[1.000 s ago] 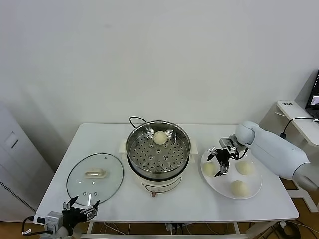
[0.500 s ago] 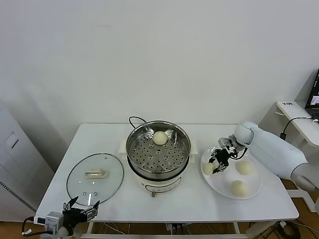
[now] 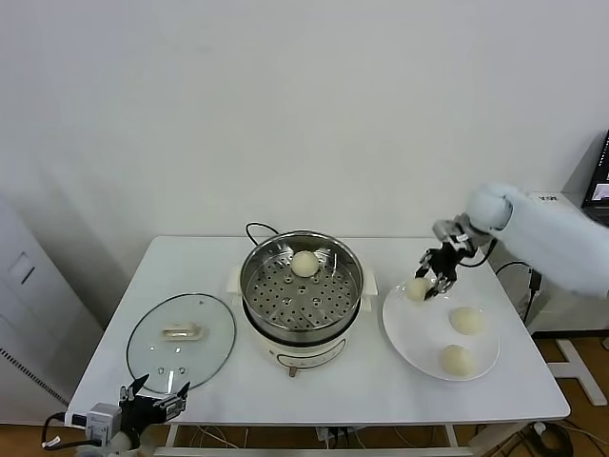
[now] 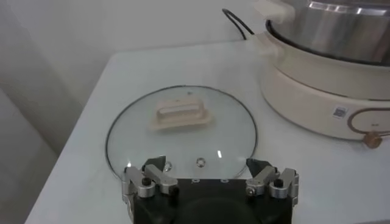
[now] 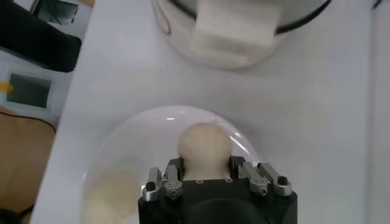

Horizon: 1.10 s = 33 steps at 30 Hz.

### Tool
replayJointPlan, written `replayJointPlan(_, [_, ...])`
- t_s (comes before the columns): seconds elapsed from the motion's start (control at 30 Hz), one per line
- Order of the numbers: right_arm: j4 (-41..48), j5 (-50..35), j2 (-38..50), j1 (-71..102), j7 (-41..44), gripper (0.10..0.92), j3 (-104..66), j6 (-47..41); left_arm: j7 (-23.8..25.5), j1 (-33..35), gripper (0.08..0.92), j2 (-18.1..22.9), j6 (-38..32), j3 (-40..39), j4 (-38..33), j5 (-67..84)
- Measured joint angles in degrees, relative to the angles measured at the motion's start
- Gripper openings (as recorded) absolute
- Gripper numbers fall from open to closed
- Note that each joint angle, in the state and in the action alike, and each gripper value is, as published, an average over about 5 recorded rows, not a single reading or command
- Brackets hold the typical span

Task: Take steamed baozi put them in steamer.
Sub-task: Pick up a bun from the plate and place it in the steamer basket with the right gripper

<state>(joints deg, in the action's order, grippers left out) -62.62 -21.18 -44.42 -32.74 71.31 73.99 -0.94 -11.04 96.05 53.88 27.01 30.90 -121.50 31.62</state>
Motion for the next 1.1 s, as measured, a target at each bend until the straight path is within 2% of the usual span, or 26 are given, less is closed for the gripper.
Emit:
replayJointPlan(0.3, [-4.6, -12.2, -2.5, -10.1, -2.0, 0.467, 6.0, -8.1, 0.0, -0.1, 0.823, -0.3, -0.2, 0.0, 0.2, 0.0])
replayJointPlan(0.63, [-5.5, -25.0, -10.3, -11.4, -8.8, 0.467, 7.3, -15.0, 0.1, 0.3, 0.823, -0.3, -0.3, 0.2, 0.3, 0.0])
replayJointPlan(1.1, [-2.9, -30.1, -22.2, -5.8, -15.8, 0.466, 7.5, -21.0, 0.1, 0.9, 0.823, 0.6, -0.4, 0.6, 0.3, -0.2])
